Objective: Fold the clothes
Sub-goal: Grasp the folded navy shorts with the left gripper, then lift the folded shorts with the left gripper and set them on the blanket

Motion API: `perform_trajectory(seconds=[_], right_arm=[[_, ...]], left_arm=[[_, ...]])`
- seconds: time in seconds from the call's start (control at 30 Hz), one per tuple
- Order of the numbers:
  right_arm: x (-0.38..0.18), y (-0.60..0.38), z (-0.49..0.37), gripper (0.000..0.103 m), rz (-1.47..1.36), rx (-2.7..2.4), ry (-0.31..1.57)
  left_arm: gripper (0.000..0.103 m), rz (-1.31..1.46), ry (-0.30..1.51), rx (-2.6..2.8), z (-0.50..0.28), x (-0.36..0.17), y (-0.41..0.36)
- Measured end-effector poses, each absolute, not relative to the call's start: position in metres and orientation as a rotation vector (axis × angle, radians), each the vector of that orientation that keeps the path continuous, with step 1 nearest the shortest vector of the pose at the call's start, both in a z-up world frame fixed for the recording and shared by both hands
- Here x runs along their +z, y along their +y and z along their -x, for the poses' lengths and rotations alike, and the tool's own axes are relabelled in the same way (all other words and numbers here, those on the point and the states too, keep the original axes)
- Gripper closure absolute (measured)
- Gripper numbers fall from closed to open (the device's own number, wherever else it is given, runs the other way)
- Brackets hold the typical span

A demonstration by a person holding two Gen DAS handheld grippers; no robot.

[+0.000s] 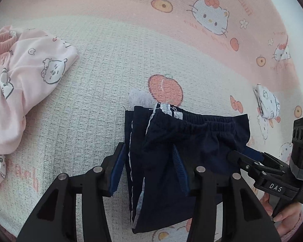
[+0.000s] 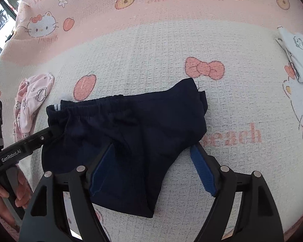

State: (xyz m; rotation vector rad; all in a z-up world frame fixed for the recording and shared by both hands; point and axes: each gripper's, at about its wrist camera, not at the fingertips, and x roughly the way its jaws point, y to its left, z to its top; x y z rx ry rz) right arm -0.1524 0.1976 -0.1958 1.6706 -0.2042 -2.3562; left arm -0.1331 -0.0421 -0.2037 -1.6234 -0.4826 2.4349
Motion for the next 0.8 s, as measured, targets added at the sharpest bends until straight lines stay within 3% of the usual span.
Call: perform_trajectory(seconds=[0.03,0.13,0.23,0.37,0.4,0.43,0.47,0.53,0.8], right_arm=[[-0.194,0.197,0.152,0.041,-1.663,-2.335,-0.228],[-0.196,0.196,0.157,0.049,-1.655,-2.293,-0.298],[-0.199,0.198,0.162,0.050,-1.654,-2.307,-0.333],[-0.201,0.185,0.164,0.042,-1.644,-2.317,-0.269],[-0.200,0.179,0.163,0.047,-1.637,-2.320,-0.211],[-0.199,0.176,0.163,0.070,-1.634,-2.297,-0.215],[-0.198,0.174,0.164,0.081,-1.632,-2.269,-0.232],[-0.193,0.170,0.163,0.088,-1.616,-2.237,-0.256],[-0.127,0.201,0.162,0.092,-1.463,-2.283,-0.273]], left_arm=[[0.056,1.619,-0.496,2.433,0.133,-0.204,-0.044],[0.075,1.624,-0.562,2.421,0.134,-0.206,-0.052],[0.072,1.627,-0.629,2.407,0.134,-0.208,-0.060],[0.058,1.646,-0.613,2.394,0.139,-0.208,-0.052],[0.058,1.668,-0.555,2.401,0.141,-0.207,-0.047],[0.058,1.686,-0.506,2.405,0.142,-0.205,-0.041],[0.062,1.700,-0.470,2.406,0.142,-0.203,-0.037],[0.094,1.701,-0.456,2.385,0.141,-0.198,-0.028],[0.094,1.485,-0.337,2.326,0.148,-0.128,0.044]])
